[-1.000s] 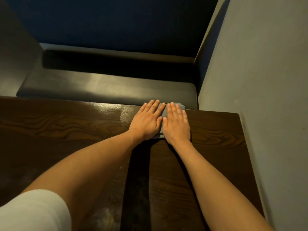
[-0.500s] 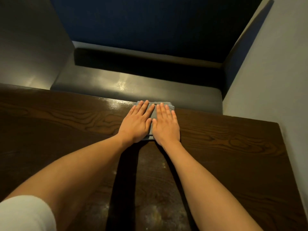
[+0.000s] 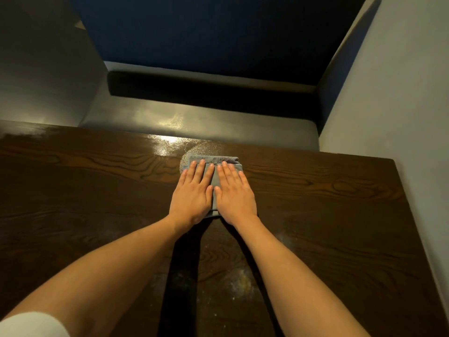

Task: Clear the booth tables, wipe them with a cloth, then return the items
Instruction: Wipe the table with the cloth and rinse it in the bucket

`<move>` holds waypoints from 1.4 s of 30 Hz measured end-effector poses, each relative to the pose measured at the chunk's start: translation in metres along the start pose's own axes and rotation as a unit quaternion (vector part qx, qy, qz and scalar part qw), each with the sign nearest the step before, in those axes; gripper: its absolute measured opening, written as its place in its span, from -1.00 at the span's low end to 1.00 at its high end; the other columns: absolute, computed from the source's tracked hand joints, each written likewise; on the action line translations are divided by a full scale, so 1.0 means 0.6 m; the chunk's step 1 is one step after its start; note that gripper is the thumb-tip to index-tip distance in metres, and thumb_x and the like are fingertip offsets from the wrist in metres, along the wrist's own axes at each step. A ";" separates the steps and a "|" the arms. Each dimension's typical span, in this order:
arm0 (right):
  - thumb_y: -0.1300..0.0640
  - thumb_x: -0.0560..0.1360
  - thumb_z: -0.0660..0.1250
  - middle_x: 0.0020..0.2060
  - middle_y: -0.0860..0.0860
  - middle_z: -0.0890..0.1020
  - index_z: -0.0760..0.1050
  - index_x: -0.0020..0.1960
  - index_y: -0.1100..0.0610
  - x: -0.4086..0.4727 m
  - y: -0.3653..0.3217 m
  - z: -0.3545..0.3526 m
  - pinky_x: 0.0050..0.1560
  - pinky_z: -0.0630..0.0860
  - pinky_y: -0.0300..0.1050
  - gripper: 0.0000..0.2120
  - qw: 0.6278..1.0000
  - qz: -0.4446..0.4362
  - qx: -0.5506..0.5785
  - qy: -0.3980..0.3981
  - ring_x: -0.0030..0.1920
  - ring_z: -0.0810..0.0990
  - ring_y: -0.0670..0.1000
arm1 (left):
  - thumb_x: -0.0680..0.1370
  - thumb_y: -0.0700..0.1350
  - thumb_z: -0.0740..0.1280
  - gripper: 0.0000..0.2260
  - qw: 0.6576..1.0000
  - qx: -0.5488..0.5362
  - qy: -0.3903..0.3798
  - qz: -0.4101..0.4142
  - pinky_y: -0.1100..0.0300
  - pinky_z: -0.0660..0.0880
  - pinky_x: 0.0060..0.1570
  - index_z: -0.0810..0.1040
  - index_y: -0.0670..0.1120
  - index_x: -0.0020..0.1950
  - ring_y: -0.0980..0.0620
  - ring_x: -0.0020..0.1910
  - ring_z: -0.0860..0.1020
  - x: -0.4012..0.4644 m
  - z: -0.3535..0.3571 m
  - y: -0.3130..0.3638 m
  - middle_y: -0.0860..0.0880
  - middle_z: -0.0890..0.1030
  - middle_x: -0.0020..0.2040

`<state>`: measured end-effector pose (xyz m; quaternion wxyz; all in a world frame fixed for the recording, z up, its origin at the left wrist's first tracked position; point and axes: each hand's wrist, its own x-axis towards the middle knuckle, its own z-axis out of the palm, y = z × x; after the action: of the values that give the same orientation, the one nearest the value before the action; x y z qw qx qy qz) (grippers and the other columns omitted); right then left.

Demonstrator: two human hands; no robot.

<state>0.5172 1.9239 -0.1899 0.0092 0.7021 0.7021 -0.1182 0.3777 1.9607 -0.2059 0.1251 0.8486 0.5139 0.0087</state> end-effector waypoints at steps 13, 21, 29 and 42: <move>-0.05 0.71 -0.09 0.63 0.05 -0.09 -0.16 0.63 0.15 -0.157 0.238 -0.011 0.58 -0.16 -0.03 -0.42 0.992 0.127 -0.021 -0.006 0.61 -0.15 -0.01 | 0.71 0.07 -0.05 -0.47 0.988 0.021 -0.048 0.144 -0.03 -0.17 0.58 -0.06 -0.01 0.66 -0.09 0.64 -0.13 0.035 0.043 0.266 -0.09 -0.05 0.67; -0.06 0.71 -0.10 0.63 0.05 -0.09 -0.18 0.63 0.15 -0.286 0.362 -0.008 0.60 -0.14 -0.01 -0.41 0.977 0.215 -0.004 -0.004 0.61 -0.15 0.00 | 0.72 0.08 -0.10 -0.48 0.965 0.039 -0.085 0.243 -0.01 -0.20 0.58 -0.11 0.01 0.66 -0.08 0.63 -0.17 0.030 0.073 0.435 -0.08 -0.09 0.66; -0.08 0.70 -0.13 0.62 0.08 -0.13 -0.22 0.62 0.15 -0.393 0.380 0.014 0.60 -0.15 0.00 -0.41 0.957 0.288 0.018 -0.004 0.61 -0.17 0.01 | 0.72 0.10 -0.11 -0.48 0.943 0.061 -0.116 0.306 0.01 -0.22 0.58 -0.14 0.03 0.66 -0.07 0.63 -0.19 -0.015 0.093 0.510 -0.06 -0.12 0.66; -0.08 0.70 -0.12 0.62 0.09 -0.06 -0.17 0.63 0.16 -0.573 0.247 0.060 0.59 -0.16 -0.01 -0.40 0.924 0.379 0.042 0.008 0.61 -0.13 0.02 | 0.71 0.10 -0.10 -0.47 0.906 0.073 -0.143 0.392 0.01 -0.24 0.56 -0.16 0.04 0.66 -0.07 0.63 -0.20 -0.193 0.112 0.500 -0.06 -0.13 0.66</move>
<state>0.6627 1.5772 -0.1860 0.0183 0.9166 0.3777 -0.1300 0.5934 1.7136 -0.1911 0.1220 0.9804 0.1160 -0.1021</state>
